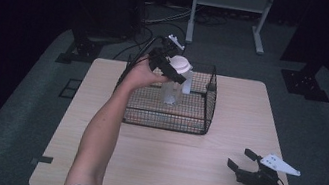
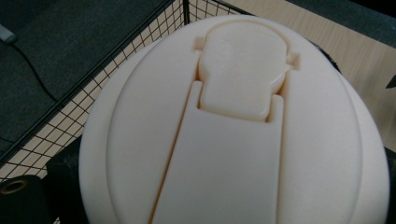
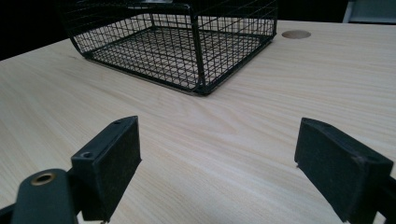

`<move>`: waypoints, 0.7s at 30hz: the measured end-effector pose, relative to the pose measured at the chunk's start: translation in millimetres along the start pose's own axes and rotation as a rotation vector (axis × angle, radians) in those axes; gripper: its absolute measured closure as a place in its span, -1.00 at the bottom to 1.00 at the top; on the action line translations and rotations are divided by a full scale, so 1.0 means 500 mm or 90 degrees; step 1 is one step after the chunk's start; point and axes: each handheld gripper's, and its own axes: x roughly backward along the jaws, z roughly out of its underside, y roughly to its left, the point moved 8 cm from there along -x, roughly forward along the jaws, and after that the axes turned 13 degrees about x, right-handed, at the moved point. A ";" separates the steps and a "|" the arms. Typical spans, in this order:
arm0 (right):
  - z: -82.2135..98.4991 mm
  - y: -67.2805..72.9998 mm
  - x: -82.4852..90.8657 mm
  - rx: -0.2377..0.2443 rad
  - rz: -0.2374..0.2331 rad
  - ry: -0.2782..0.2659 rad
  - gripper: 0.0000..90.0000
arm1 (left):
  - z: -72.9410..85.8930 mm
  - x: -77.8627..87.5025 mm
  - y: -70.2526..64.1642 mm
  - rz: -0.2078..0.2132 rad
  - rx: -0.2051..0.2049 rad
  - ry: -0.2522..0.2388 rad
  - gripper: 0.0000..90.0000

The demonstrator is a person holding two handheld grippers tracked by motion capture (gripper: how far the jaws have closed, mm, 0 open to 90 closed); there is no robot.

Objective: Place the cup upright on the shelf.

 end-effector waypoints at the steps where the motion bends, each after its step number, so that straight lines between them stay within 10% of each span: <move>1: 0.000 -0.001 0.000 0.003 0.000 -0.001 -0.70 | 0.002 -0.003 0.002 -0.002 0.000 0.003 -0.89; 21: 0.000 -0.002 0.000 0.007 0.000 0.000 -0.70 | 0.012 -0.084 0.015 -0.026 0.015 0.015 -0.89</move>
